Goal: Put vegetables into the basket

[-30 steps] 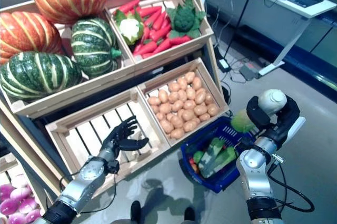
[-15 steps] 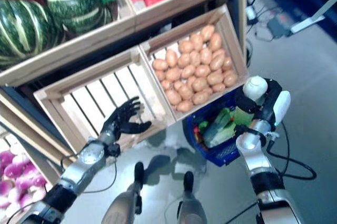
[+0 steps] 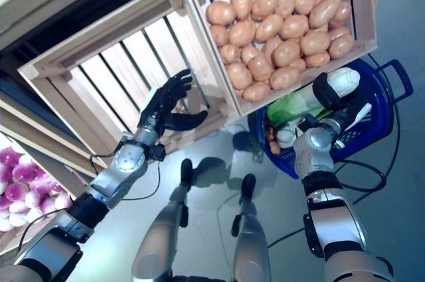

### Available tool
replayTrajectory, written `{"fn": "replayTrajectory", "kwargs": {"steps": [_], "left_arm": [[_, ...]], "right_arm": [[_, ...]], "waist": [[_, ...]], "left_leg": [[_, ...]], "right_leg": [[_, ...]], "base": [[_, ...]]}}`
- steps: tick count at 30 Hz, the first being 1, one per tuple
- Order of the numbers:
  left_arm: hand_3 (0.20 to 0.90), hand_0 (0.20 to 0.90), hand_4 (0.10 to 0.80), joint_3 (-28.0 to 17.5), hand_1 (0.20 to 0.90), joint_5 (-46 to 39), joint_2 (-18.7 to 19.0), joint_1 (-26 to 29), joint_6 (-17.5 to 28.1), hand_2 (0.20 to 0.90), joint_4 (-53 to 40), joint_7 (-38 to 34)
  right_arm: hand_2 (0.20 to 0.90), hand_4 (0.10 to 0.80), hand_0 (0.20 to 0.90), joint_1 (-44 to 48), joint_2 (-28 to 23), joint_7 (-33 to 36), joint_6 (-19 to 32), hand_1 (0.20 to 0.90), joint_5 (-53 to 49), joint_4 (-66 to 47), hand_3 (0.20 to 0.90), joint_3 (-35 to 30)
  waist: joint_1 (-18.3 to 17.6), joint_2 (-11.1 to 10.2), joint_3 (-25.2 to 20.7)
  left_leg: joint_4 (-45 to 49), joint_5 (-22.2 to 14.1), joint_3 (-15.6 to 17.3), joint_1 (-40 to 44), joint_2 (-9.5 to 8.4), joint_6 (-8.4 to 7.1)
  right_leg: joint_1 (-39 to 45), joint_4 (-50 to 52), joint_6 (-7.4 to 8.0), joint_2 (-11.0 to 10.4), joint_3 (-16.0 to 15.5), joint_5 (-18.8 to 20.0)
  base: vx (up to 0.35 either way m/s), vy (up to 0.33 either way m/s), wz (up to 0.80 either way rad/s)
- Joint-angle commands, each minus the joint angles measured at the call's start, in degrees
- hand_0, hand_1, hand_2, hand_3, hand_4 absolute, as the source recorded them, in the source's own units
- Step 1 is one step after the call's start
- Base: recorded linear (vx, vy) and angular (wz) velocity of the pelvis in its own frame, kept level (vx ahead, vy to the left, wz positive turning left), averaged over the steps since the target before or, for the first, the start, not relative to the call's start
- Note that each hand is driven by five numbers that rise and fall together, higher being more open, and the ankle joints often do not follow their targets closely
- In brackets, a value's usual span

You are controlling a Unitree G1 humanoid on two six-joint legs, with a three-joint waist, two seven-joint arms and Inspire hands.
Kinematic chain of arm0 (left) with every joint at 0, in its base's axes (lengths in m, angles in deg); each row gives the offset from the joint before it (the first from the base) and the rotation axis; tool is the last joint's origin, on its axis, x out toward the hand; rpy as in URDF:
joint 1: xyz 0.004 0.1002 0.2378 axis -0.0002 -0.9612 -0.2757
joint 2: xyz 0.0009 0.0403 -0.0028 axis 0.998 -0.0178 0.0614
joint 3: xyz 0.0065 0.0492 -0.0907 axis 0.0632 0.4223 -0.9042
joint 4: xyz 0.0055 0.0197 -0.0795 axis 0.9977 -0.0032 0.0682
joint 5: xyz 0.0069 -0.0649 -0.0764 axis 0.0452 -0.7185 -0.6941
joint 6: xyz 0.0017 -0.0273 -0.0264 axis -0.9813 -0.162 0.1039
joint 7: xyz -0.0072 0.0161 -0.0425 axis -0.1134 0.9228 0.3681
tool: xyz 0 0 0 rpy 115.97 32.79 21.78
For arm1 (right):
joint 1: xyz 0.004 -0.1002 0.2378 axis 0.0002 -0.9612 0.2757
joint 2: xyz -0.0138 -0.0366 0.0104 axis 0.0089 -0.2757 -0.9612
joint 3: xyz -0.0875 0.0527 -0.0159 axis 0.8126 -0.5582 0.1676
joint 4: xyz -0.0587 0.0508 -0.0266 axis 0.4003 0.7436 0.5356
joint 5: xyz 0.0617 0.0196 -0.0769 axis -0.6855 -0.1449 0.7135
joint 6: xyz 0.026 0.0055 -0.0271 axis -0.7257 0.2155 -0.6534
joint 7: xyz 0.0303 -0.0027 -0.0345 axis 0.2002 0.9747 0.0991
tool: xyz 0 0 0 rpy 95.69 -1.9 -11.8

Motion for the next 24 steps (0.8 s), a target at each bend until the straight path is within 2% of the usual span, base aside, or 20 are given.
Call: {"fn": "replayTrajectory", "kwargs": {"steps": [1,8,14,16,22,24], "left_arm": [[0.900,0.900,0.800,-1.25,0.900,1.84,-1.41,4.76,8.25,0.900,-2.65,-2.68],[0.900,0.900,0.800,-0.78,0.900,3.26,-0.97,4.76,9.33,0.900,-2.36,-4.16],[0.900,0.900,0.800,-0.56,0.900,3.79,-0.74,5.13,11.26,0.900,-2.44,-5.10],[0.900,0.900,0.800,-0.93,0.900,3.92,-0.56,5.37,12.02,0.900,-2.58,-4.93],[0.900,0.900,0.800,-3.00,0.900,3.06,0.75,6.40,17.73,0.900,-6.73,-4.00],[0.900,0.900,0.800,-3.49,0.900,2.90,0.90,6.51,18.35,0.900,-7.68,-3.63]], "right_arm": [[0.300,0.400,0.300,6.10,-5.49,0.62,8.15,0.300,-4.87,-1.94,0.300,-3.56],[0.300,0.400,0.300,8.12,-5.65,1.98,9.57,0.300,-13.35,0.46,0.300,-4.81],[0.300,0.400,0.300,7.78,-4.77,0.48,12.68,0.300,-20.52,1.72,0.300,-7.17],[0.300,0.400,0.300,7.53,-4.78,0.44,12.35,0.300,-21.12,1.74,0.300,-7.67],[0.300,0.400,0.300,7.70,-5.29,-6.82,8.02,0.300,-31.12,3.55,0.300,-8.93],[0.300,0.400,0.300,7.71,-5.20,-8.51,7.29,0.300,-33.16,3.88,0.300,-9.17]], "waist": [[0.06,0.88,0.06],[0.05,1.18,0.06],[0.10,1.87,0.06],[0.15,2.04,0.06],[0.56,2.92,0.06],[0.63,2.90,0.06]], "left_leg": [[5.52,-3.50,-0.65,-7.29,-3.23,0.56],[6.24,-2.92,-0.37,-11.74,-3.87,0.70],[6.59,-2.78,-0.44,-12.77,-4.64,1.03],[7.35,-2.86,-0.53,-13.10,-4.94,1.05],[11.85,-4.20,-0.86,-15.48,-6.05,1.59],[12.29,-4.44,-0.90,-15.65,-6.12,1.69]], "right_leg": [[-9.75,7.25,-2.99,-0.50,0.47,2.82],[-14.73,8.41,-3.15,-0.13,0.74,3.43],[-16.51,9.69,-3.40,-0.03,0.63,3.31],[-16.78,10.27,-3.42,-0.14,0.64,3.15],[-19.34,14.01,-3.81,-0.72,0.82,1.96],[-19.60,14.50,-3.89,-0.71,0.83,1.75]], "base": [[-0.045,-0.013,-0.05],[-0.033,-0.015,0.00],[-0.005,0.000,0.00],[-0.004,-0.004,0.02],[-0.010,-0.027,0.08],[-0.006,-0.036,0.08]]}}
